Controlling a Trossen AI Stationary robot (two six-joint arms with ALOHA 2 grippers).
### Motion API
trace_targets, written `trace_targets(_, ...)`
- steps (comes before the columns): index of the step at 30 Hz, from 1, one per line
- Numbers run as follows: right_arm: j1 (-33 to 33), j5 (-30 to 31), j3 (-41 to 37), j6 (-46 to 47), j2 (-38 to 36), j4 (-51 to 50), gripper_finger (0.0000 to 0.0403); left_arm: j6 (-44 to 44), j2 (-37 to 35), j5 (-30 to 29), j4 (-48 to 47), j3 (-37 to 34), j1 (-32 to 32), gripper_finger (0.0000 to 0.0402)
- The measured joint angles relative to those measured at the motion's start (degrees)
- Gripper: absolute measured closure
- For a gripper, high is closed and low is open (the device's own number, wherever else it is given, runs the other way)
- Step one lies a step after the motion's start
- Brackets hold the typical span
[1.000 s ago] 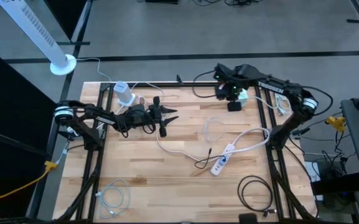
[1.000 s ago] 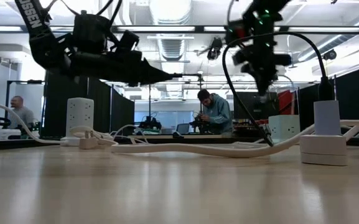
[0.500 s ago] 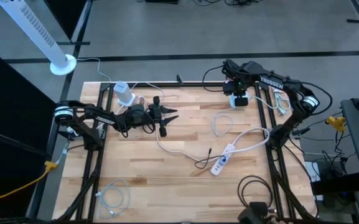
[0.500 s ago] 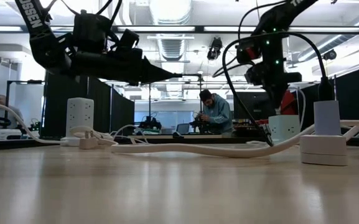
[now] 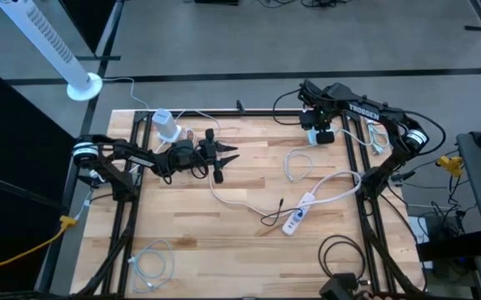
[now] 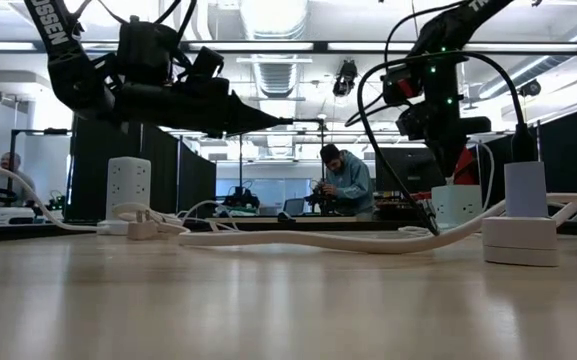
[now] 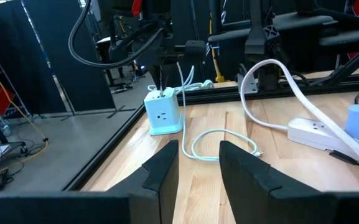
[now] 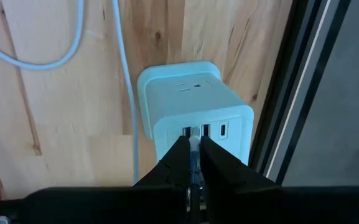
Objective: Insert USB
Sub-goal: Insert the white charger cable into the green outlet extension
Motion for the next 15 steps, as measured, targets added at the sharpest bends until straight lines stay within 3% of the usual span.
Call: trace_targets(15,0.2,-1.3,0.5,0.9,-0.5,-0.8,0.0392,0.0,0.0,0.0,0.0,0.0,0.0,0.0297)
